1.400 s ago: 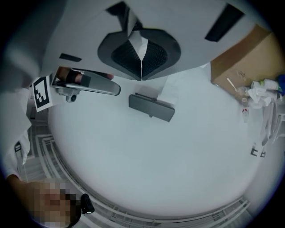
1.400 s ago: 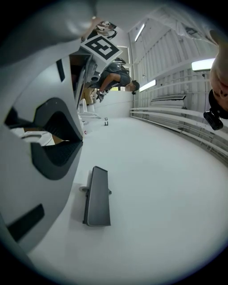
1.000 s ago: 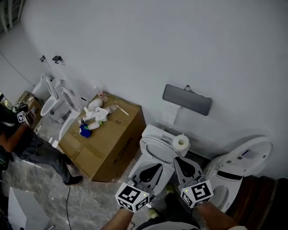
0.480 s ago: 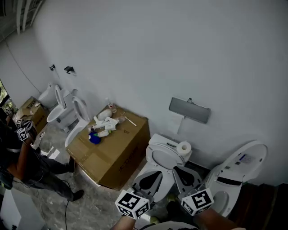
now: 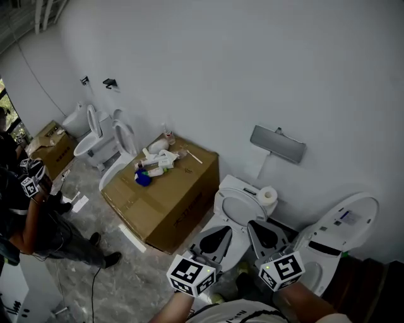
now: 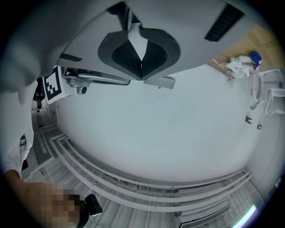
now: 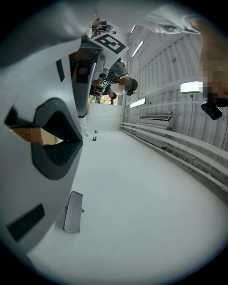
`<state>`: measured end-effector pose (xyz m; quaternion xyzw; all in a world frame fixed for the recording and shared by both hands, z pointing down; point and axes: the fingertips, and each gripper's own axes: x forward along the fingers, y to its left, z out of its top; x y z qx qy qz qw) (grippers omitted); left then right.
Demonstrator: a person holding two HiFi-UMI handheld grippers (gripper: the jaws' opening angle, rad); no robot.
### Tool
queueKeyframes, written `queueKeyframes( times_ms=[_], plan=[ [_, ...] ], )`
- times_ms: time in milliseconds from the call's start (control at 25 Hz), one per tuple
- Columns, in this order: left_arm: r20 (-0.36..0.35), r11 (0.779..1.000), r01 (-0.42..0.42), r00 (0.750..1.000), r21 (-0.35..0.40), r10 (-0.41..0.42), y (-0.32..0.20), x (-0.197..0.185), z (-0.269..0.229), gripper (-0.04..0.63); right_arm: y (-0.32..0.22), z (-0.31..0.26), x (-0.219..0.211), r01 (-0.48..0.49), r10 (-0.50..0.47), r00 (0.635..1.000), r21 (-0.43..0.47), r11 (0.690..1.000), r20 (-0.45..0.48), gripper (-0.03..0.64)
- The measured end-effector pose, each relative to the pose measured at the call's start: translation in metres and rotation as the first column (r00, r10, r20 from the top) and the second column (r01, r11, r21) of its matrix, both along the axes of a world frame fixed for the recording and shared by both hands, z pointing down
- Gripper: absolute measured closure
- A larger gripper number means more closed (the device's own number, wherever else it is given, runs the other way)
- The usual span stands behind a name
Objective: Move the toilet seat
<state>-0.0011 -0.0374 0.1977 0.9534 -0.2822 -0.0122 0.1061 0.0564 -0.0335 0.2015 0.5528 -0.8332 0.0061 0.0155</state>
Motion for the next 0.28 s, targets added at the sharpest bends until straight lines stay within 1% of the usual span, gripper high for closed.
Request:
queueKeyframes(
  times_ms=[80,280],
  plan=[
    [0.002,1.000,0.004,1.000,0.007,-0.004,0.0008,-0.0027,-0.0019,0.584,0.0001,0.0000,-0.0015,-0.001,0.001,1.000,-0.008,1.000,0.008,0.603],
    [-0.003,1.000,0.006,1.000,0.011,-0.006,0.0013,-0.0020,-0.0051,0.584,0.0009,-0.0026,0.0008,0.007,-0.007,1.000,0.002,1.000,-0.012,0.603]
  ],
)
